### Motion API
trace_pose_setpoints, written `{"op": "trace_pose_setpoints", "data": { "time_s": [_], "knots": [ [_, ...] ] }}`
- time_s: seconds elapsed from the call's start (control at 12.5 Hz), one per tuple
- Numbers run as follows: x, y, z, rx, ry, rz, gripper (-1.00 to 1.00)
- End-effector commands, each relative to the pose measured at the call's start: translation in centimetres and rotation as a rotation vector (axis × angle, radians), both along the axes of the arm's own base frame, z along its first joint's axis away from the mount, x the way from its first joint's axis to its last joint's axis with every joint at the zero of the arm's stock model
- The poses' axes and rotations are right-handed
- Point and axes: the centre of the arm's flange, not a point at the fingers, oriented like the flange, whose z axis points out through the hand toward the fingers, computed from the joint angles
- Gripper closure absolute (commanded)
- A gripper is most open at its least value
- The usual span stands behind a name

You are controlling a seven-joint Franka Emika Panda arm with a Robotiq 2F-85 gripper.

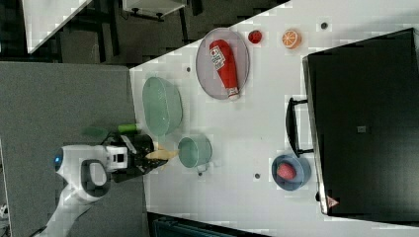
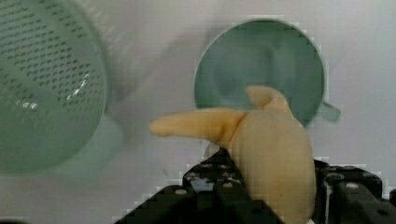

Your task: Pick Banana and place it in mug.

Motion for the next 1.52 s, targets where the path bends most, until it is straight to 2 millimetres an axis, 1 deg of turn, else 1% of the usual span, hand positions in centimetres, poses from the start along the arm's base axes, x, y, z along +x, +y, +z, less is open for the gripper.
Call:
{"op": "trace_pose_setpoints", "data": {
  "time_s": [0.08, 0.24, 0.32, 0.4, 0.48, 0.56, 0.72, 0.8, 0.88, 0.96, 1.12, 1.2, 1.36, 1.44, 1.52],
  "knots": [
    [0.3, -1.6, -2.5, -0.022, -0.040, -0.040, 0.26],
    [0.3, -2.3, -4.0, -0.026, -0.051, -0.050, 0.26],
    [0.0, -2.4, -4.8, -0.024, -0.042, -0.051, 0.18],
    [-0.3, -2.6, -5.7, -0.025, -0.030, -0.053, -0.02],
    [-0.3, -2.5, -6.1, -0.016, -0.037, -0.056, -0.24],
    [-0.1, -2.3, -6.0, -0.001, -0.059, -0.056, -0.46],
    [-0.1, -2.4, -5.9, -0.002, -0.061, -0.059, -0.91],
    [0.0, -2.5, -5.6, -0.002, -0.069, -0.060, -1.00],
    [0.3, -2.6, -4.7, -0.001, -0.086, -0.064, -1.00],
    [0.7, -2.9, -3.5, -0.002, -0.110, -0.071, -1.00],
    [1.7, -4.2, 0.4, -0.017, -0.165, -0.094, -1.00],
    [2.1, -4.9, 2.8, -0.037, -0.179, -0.104, -1.00],
    [2.5, -6.2, 8.5, -0.087, -0.181, -0.124, -1.00],
    [2.5, -7.1, 11.5, -0.113, -0.173, -0.141, -1.00],
    [2.5, -8.5, 14.3, -0.137, -0.157, -0.169, -1.00]
  ]
}}
